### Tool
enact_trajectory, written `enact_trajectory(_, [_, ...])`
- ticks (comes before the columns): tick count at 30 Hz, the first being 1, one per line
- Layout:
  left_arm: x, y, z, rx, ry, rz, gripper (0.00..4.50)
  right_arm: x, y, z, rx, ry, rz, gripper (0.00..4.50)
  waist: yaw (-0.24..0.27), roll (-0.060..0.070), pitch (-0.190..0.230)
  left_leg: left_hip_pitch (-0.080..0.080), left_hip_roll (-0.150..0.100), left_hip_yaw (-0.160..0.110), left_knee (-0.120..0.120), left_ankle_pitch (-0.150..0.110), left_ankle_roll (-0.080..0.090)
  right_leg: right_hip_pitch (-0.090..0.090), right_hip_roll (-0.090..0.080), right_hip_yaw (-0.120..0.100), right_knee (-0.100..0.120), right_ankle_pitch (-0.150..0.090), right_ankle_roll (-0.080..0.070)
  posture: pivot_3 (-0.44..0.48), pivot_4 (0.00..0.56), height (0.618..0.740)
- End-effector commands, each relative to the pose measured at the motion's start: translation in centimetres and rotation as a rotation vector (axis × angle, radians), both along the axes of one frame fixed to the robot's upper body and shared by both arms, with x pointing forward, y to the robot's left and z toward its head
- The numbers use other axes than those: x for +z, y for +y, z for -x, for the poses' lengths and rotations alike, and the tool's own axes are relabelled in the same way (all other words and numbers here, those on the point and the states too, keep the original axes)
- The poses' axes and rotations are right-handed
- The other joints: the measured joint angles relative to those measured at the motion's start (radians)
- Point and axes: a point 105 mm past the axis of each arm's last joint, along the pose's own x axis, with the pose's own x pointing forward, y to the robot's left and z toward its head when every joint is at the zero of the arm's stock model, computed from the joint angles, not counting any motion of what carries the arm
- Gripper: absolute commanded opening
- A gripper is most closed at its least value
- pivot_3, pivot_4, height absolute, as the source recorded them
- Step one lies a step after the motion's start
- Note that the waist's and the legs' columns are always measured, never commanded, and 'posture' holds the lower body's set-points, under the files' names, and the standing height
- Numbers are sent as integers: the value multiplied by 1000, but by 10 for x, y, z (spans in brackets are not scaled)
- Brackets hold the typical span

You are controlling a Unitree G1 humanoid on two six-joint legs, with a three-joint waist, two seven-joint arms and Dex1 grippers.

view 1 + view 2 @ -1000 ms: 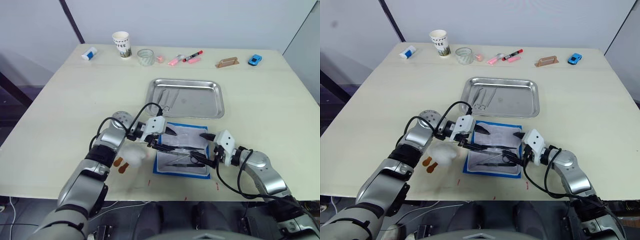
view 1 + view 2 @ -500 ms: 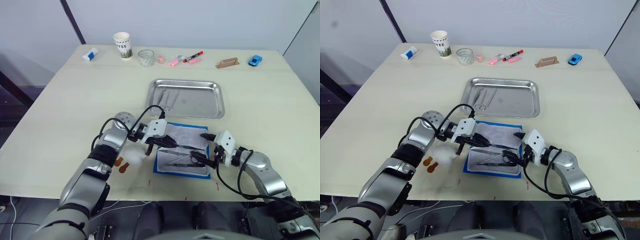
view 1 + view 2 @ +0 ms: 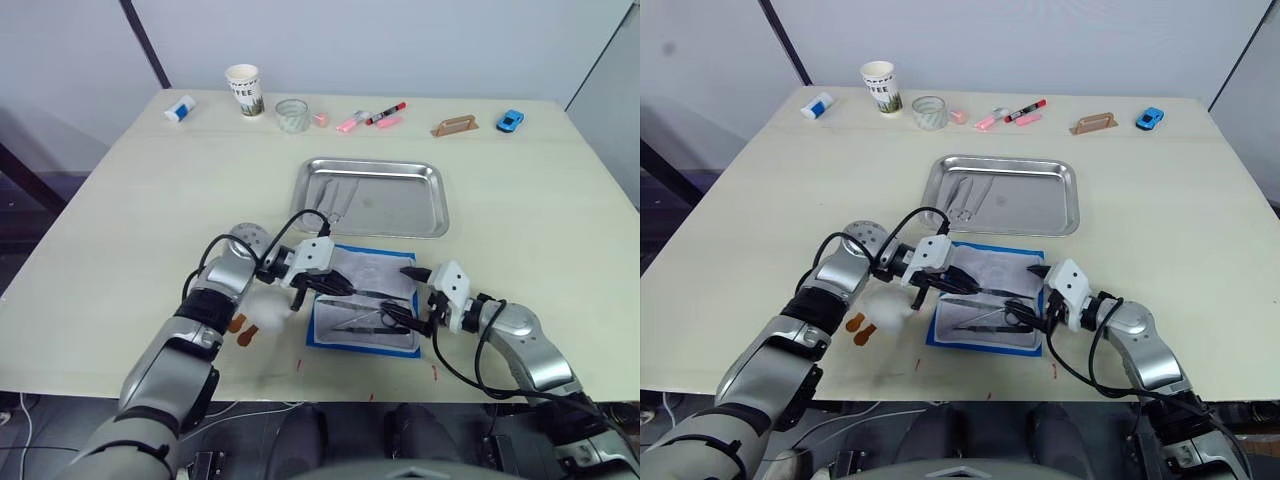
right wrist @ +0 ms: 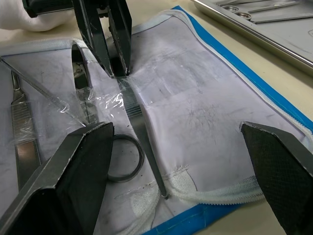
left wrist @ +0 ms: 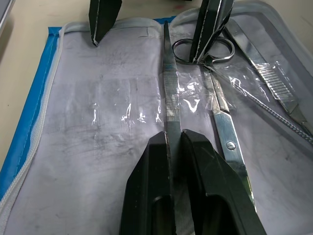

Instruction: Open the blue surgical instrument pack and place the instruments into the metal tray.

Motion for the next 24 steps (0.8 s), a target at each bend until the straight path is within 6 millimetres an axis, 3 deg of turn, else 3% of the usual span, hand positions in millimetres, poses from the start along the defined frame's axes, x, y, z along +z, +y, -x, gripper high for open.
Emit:
enact_trajectory(1, [6, 5, 0, -14, -21, -28, 41, -43, -14, 10, -48, 153, 112, 4500, 0, 0, 0, 0, 0, 0, 0, 0, 0, 0, 0, 0, 0, 0, 0, 0, 150, 718])
enact_trajectory(24, [21, 20, 2, 9, -36, -41, 41, -45, -11, 11, -33, 162, 116, 4500, 0, 0, 0, 0, 0, 0, 0, 0, 0, 0, 0, 0, 0, 0, 0, 0, 150, 718])
